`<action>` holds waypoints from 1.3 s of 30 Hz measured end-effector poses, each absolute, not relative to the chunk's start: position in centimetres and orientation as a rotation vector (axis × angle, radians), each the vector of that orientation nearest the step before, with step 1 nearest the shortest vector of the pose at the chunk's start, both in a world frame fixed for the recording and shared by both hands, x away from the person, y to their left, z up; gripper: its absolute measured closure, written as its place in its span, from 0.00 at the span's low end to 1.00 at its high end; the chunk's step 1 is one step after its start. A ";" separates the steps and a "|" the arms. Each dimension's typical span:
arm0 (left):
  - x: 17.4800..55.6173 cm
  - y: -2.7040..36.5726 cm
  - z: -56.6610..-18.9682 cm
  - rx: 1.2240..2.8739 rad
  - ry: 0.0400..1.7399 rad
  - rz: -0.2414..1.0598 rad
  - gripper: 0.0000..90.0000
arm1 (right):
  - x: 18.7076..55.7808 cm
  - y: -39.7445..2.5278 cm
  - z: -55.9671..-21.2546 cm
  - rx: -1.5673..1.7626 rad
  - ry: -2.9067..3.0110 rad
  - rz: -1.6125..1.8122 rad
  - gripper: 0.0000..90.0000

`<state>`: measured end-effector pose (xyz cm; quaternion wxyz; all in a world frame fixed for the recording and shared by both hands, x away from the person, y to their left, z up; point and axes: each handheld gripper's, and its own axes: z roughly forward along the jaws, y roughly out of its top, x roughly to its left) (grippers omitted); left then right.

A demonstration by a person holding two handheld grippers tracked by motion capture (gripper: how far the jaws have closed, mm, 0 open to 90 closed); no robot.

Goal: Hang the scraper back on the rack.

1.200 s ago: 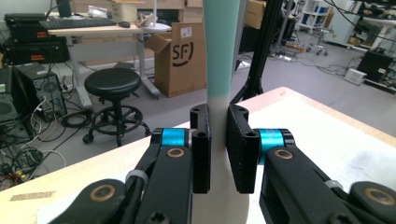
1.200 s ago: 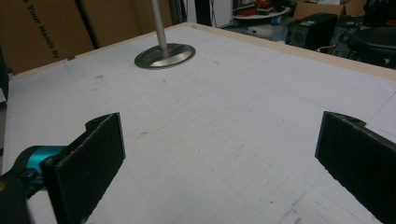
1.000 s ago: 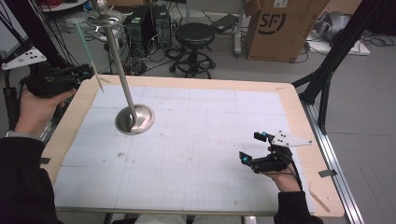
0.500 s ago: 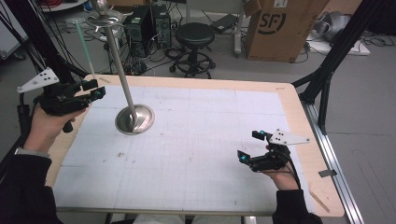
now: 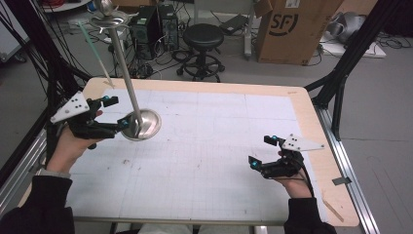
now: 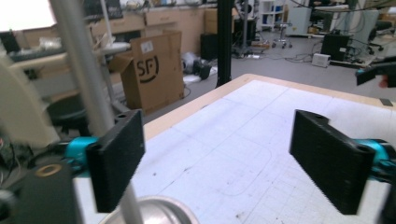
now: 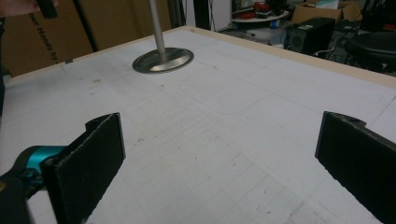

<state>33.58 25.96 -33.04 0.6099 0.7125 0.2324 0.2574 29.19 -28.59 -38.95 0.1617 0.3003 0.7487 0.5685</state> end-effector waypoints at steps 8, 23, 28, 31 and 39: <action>33.3 24.4 -36.1 1.666 0.584 0.536 0.08 | 29.2 -28.7 -38.8 0.855 2.126 1.631 0.01; 32.6 23.9 -39.8 1.693 0.618 0.473 0.07 | 29.1 -29.1 -38.6 0.861 2.100 1.642 0.01; 32.3 24.0 -39.7 1.706 0.627 0.499 0.07 | 29.1 -29.3 -38.6 0.862 2.097 1.641 0.01; 32.0 24.1 -39.9 1.733 0.626 0.510 0.07 | 29.1 -29.4 -38.6 0.868 2.091 1.643 0.01; 31.1 25.7 -40.2 1.646 0.653 0.520 0.04 | 29.0 -29.5 -38.5 0.858 2.081 1.653 0.01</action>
